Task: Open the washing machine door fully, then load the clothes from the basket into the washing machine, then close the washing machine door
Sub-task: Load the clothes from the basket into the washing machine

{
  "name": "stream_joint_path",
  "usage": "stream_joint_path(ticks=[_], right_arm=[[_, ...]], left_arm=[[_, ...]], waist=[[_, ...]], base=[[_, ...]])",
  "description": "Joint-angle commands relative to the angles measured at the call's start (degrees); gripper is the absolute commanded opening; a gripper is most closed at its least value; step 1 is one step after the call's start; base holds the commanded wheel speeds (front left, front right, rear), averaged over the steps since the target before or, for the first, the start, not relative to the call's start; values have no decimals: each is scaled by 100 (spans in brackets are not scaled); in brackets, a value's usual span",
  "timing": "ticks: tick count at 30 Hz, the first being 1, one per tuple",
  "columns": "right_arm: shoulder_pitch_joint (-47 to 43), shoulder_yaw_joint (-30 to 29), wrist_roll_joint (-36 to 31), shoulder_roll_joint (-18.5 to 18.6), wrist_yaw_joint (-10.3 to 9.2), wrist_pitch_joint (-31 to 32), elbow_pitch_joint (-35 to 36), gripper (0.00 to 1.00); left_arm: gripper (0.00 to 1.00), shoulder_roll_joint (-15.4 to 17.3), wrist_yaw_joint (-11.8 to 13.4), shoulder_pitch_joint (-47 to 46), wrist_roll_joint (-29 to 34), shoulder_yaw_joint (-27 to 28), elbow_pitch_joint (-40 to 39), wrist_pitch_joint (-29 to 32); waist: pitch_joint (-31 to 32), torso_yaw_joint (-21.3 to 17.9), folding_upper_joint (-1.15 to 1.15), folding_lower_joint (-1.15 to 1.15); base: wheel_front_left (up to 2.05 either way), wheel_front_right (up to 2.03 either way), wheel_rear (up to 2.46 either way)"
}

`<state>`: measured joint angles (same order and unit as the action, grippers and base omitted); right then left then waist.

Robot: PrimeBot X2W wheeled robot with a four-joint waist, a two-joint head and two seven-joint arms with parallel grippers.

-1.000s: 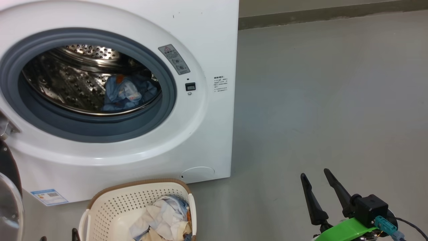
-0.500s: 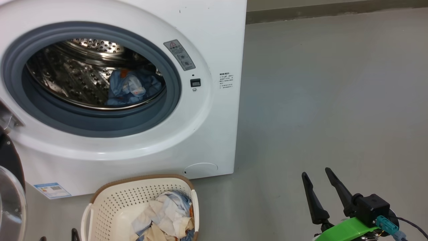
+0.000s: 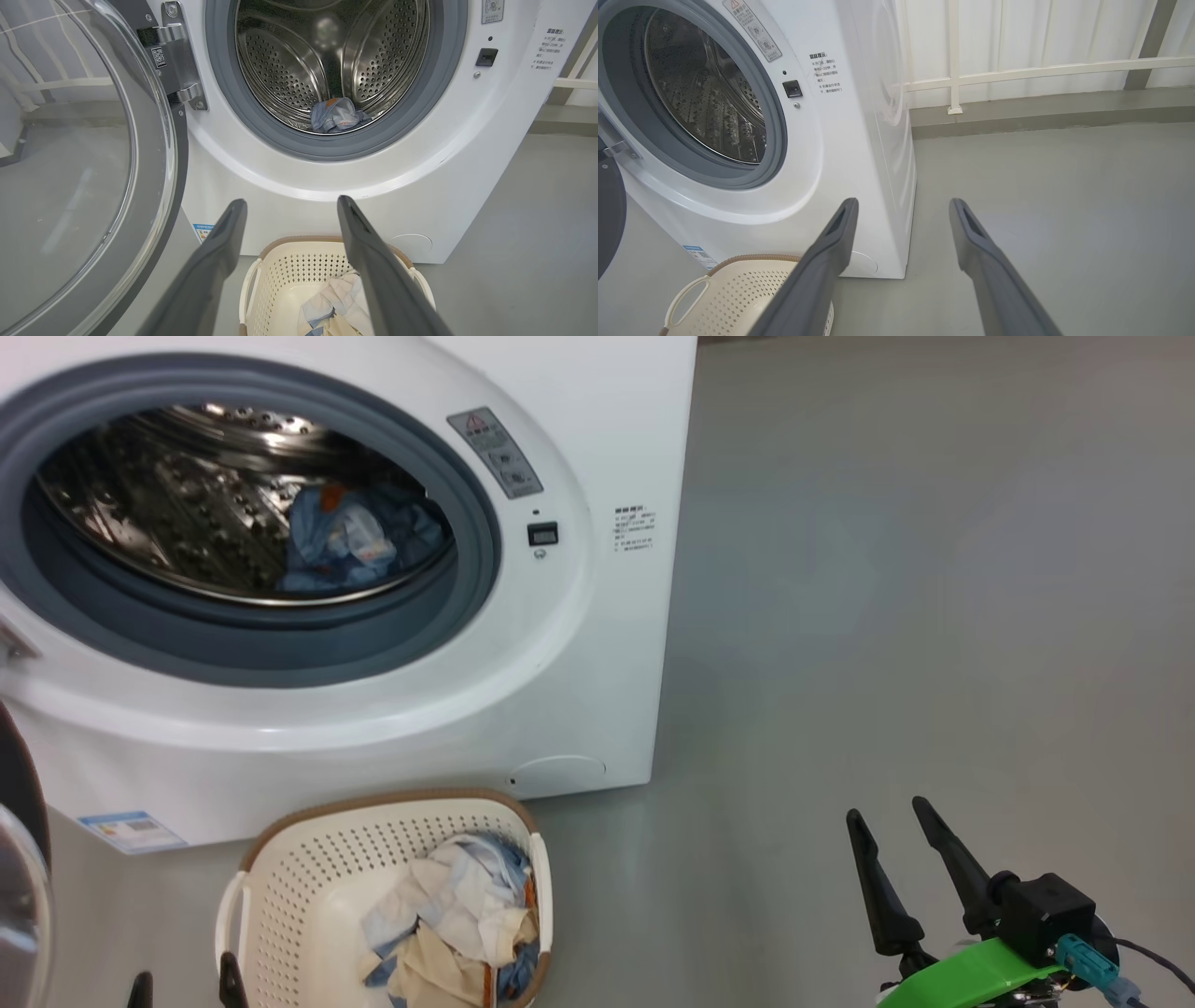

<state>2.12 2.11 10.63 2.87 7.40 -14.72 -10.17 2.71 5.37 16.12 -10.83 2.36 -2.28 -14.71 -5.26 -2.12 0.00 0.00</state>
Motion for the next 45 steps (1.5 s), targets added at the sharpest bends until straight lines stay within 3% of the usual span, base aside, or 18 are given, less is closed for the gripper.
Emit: stream_joint_path(ticks=[1,9,26,34,45], right_arm=[[141,119,2,0,9,-28,169,100],[355,112,-7,0,9,-28,279,100],[1004,272,6,0,9,-28,498,100],[1152,243,134,0,9,-28,623,100],[1311,282,366,0,9,-28,798,100]], left_arm=[[100,17,-66,-349,-94,189,-45,-29],[100,17,-328,-930,-181,230,390,-29],[100,102,-1184,-2690,-30,301,1891,-29],[100,362,-1279,-3542,-163,36,2804,-29],[100,1077,-1284,-4650,-1409,-1163,4058,-29]], waist=[[-250,-17,0,0],[-1017,-52,0,0],[-2631,-252,0,0],[-3280,-449,0,0],[-4133,-741,0,0]], base=[[0,0,0],[0,0,0],[0,0,0],[0,0,0],[0,0,0]])
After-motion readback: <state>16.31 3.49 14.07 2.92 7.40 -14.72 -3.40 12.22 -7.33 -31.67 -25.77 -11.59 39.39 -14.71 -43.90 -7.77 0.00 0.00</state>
